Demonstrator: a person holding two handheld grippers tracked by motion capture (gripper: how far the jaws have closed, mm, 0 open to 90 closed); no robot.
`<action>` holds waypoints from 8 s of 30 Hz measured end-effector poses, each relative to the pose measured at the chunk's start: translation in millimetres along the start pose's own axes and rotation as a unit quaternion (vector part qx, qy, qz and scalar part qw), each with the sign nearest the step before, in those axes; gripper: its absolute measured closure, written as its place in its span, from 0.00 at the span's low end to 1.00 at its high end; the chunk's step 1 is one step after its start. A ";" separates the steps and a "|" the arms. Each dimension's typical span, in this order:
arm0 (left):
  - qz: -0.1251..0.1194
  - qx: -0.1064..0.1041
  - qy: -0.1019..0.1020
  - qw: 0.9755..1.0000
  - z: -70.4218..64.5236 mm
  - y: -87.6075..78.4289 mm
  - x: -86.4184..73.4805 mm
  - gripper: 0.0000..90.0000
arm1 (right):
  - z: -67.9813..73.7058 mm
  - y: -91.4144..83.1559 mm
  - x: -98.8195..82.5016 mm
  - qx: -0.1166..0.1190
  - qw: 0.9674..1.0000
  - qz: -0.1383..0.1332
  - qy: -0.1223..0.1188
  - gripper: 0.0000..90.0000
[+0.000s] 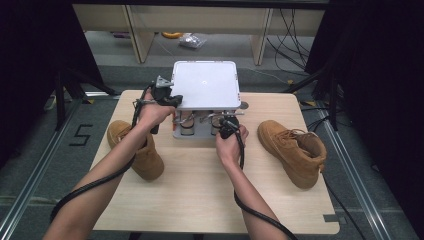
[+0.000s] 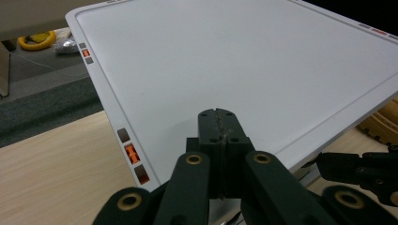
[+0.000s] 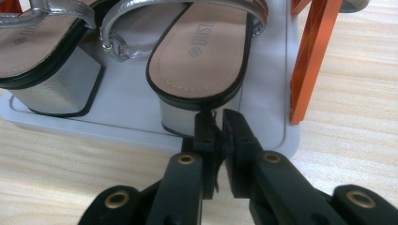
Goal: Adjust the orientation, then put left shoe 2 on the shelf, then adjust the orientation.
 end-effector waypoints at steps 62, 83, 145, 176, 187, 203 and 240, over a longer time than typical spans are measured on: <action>0.005 0.047 -0.113 0.992 31.5 -175.5 -98.5 0.51 | -51.7 -97.4 -83.1 0.058 0.998 0.028 -0.007 0.46; 0.054 0.062 -0.167 0.983 42.4 -162.6 -135.2 0.48 | -38.5 -93.6 -86.9 0.064 0.996 0.043 -0.033 0.45; 0.142 0.081 -0.195 0.967 86.1 -174.2 -162.7 0.65 | -33.3 -88.0 -95.4 0.067 0.995 0.059 -0.034 0.43; 0.147 0.087 -0.188 0.967 104.5 -175.1 -167.2 0.88 | -37.8 -86.8 -98.1 0.068 0.995 0.065 -0.029 0.42; 0.100 0.099 -0.193 0.971 114.6 -174.7 -159.2 0.91 | -41.9 -89.2 -99.6 0.067 0.995 0.071 -0.007 0.42; 0.074 0.101 -0.196 0.973 114.1 -176.5 -143.3 0.92 | -49.5 -88.1 -100.9 0.072 0.996 0.056 -0.017 0.42; -0.005 0.093 -0.216 0.972 115.5 -173.4 -100.9 0.92 | -48.0 -95.8 -98.7 0.097 0.995 0.030 0.017 0.43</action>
Point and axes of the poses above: each handheld gripper's, and its own axes: y roughly forward along the jaws, x roughly out of its top, z roughly to its left, the point moved 7 cm from there along y, roughly forward along the jaws, and after that the axes turned 5 degrees about -x, right-handed, at the moved point
